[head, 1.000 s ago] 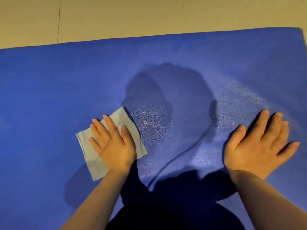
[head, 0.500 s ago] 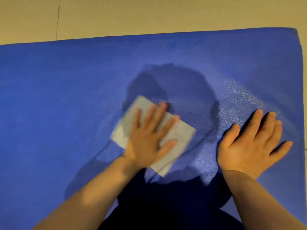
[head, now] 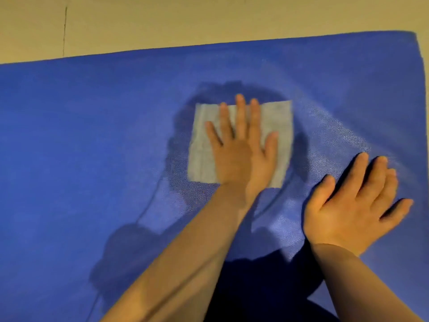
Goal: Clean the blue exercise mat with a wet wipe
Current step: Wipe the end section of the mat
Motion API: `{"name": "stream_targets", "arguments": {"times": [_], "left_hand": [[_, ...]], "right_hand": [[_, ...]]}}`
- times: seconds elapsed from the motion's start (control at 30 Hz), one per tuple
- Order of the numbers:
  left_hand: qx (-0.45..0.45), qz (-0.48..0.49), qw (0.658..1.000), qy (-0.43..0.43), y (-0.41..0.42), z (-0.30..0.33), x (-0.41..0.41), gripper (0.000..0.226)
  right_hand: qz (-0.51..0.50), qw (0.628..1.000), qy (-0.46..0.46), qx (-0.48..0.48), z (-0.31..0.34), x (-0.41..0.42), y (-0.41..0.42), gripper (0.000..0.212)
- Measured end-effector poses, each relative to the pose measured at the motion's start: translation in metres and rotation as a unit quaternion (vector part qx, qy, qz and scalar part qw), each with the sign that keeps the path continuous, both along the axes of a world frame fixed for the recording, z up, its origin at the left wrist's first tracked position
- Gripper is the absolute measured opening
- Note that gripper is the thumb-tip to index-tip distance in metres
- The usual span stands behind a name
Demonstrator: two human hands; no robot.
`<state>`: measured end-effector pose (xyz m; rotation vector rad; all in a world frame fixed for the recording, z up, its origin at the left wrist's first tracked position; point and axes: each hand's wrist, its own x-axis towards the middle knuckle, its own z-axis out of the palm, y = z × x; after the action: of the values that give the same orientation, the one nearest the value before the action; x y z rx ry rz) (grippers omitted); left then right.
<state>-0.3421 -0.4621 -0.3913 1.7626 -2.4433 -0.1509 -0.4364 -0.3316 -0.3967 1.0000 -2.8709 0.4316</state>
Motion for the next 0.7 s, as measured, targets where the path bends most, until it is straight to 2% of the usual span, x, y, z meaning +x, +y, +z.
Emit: {"name": "stream_targets", "arguments": {"times": [0.07,0.13,0.2,0.23,0.3,0.37,0.47,0.63,0.7], "left_hand": [[-0.021,-0.126,0.992,-0.016,0.012,0.001,-0.033,0.063],[-0.012,-0.250,0.968,-0.015,0.013,0.003,-0.038,0.061],[-0.006,-0.309,0.951,0.018,-0.006,0.002,-0.013,0.059],[0.005,-0.297,0.954,0.034,-0.021,0.001,0.007,0.060],[0.028,-0.215,0.975,0.054,-0.055,-0.001,0.058,0.062],[0.019,-0.079,0.996,0.037,-0.082,0.008,0.118,0.066],[0.036,0.139,0.989,0.033,-0.121,0.030,0.169,0.068],[0.079,0.353,0.932,-0.017,-0.155,0.031,0.112,0.065],[0.098,0.313,0.944,-0.048,-0.151,0.033,0.061,0.065]], "right_hand": [[0.000,1.000,0.009,-0.004,0.000,0.002,-0.002,0.057],[-0.009,1.000,0.029,0.003,0.000,0.002,-0.003,0.056],[-0.004,1.000,0.024,0.011,0.000,0.002,-0.003,0.056],[-0.001,1.000,0.014,0.014,0.001,0.002,-0.003,0.057],[-0.008,1.000,-0.007,0.016,0.003,0.002,-0.002,0.058],[-0.011,1.000,-0.019,0.018,0.004,0.003,-0.002,0.059],[-0.010,0.999,-0.027,0.014,0.004,0.001,-0.003,0.059],[-0.005,0.999,-0.039,0.011,0.006,0.003,-0.003,0.061],[-0.010,0.999,-0.046,0.009,0.008,0.005,-0.004,0.062]]}}
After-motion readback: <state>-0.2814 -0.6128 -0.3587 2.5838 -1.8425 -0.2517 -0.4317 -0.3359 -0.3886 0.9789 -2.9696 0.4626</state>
